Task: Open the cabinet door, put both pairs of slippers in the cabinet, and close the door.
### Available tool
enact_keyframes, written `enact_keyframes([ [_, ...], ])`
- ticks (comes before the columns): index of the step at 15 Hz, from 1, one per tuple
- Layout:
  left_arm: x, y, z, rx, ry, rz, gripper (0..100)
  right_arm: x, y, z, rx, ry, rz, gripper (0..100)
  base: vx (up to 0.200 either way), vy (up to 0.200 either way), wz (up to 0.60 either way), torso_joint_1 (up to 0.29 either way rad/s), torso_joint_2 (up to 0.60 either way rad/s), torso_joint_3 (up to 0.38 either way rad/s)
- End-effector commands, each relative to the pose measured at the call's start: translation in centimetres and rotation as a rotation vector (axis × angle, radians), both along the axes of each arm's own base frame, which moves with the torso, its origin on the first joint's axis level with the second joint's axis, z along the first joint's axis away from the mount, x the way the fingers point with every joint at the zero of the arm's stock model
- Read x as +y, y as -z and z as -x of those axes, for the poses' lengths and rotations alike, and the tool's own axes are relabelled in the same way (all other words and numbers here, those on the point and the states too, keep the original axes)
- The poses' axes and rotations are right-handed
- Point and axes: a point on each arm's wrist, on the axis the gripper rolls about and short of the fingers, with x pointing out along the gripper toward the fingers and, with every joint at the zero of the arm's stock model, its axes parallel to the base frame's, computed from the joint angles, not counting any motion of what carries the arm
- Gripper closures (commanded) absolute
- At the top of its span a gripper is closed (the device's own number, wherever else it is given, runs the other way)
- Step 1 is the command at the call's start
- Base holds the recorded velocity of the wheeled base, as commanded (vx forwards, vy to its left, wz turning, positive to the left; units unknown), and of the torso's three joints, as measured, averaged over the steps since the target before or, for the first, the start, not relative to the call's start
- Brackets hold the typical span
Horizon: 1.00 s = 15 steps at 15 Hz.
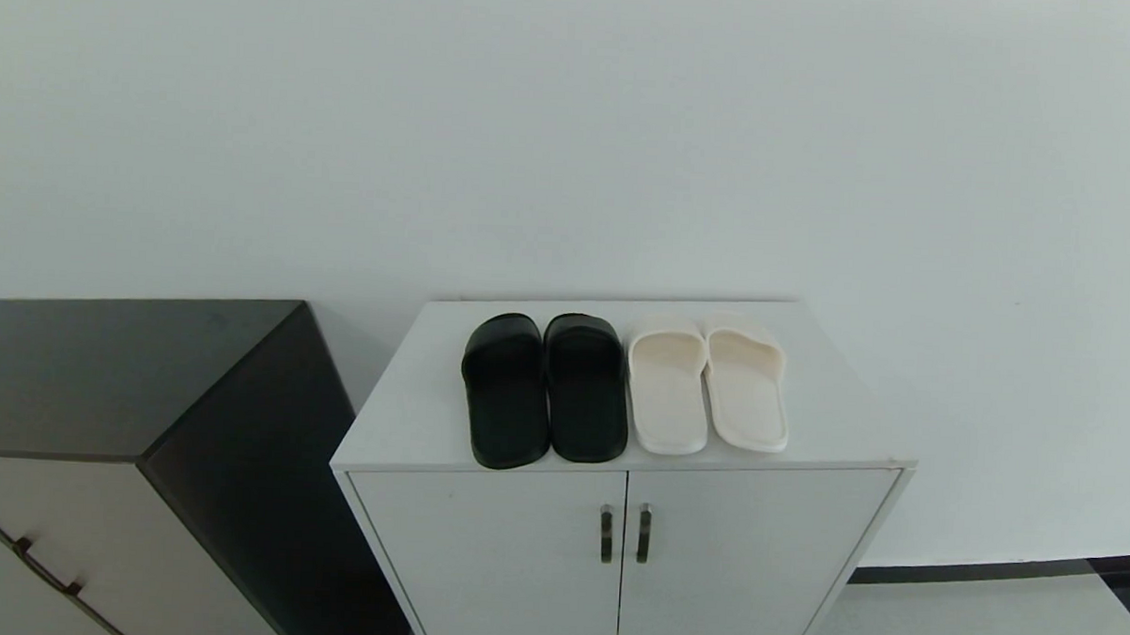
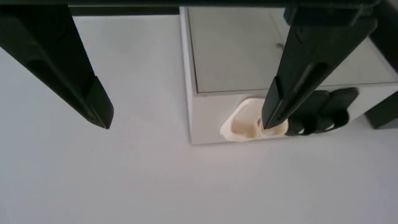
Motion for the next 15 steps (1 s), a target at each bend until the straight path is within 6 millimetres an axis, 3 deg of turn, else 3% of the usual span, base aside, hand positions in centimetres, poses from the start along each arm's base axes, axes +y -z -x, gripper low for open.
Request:
enact_keyframes([
  [1, 0.0, 0.0, 0.0, 0.0, 0.0, 0.001, 100, 0.3, -2.6, -7.7, 0.314, -0.099, -0.018, 0, 0.0, 0.0, 0.0, 0.0, 0.0, 0.0],
  [3, 0.0, 0.0, 0.0, 0.0, 0.0, 0.001, 100, 0.9, -2.5, -12.3, 0.397, -0.166, -0.007, 0, 0.0, 0.0, 0.0, 0.0, 0.0, 0.0],
  [4, 0.0, 0.0, 0.0, 0.0, 0.0, 0.001, 100, 1.3, -2.5, -13.3, 0.42, -0.199, -0.002, 0, 0.0, 0.0, 0.0, 0.0, 0.0, 0.0],
  [5, 0.0, 0.0, 0.0, -0.001, 0.0, -0.006, 100, 2.8, -3.1, -16.1, 0.44, -0.281, -0.03, 0, 0.0, 0.0, 0.0, 0.0, 0.0, 0.0],
  [7, 0.0, 0.0, 0.0, -0.001, 0.0, -0.006, 100, 6.6, -2.8, -19.5, 0.464, -0.264, -0.01, 0, 0.0, 0.0, 0.0, 0.0, 0.0, 0.0],
  [9, 0.0, 0.0, 0.0, -0.001, 0.0, -0.006, 100, 11.0, -2.1, -21.6, 0.459, -0.262, 0.022, 0, 0.0, 0.0, 0.0, 0.0, 0.0, 0.0],
  [11, 0.0, 0.0, 0.0, -0.001, 0.001, -0.006, 100, 14.1, -1.6, -23.9, 0.475, -0.253, 0.045, 0, 0.0, 0.0, 0.0, 0.0, 0.0, 0.0],
  [15, 0.0, 0.0, 0.0, -0.001, 0.001, -0.006, 100, 18.7, -1.4, -27.5, 0.427, -0.205, 0.037, 0, 0.0, 0.0, 0.0, 0.0, 0.0, 0.0],
])
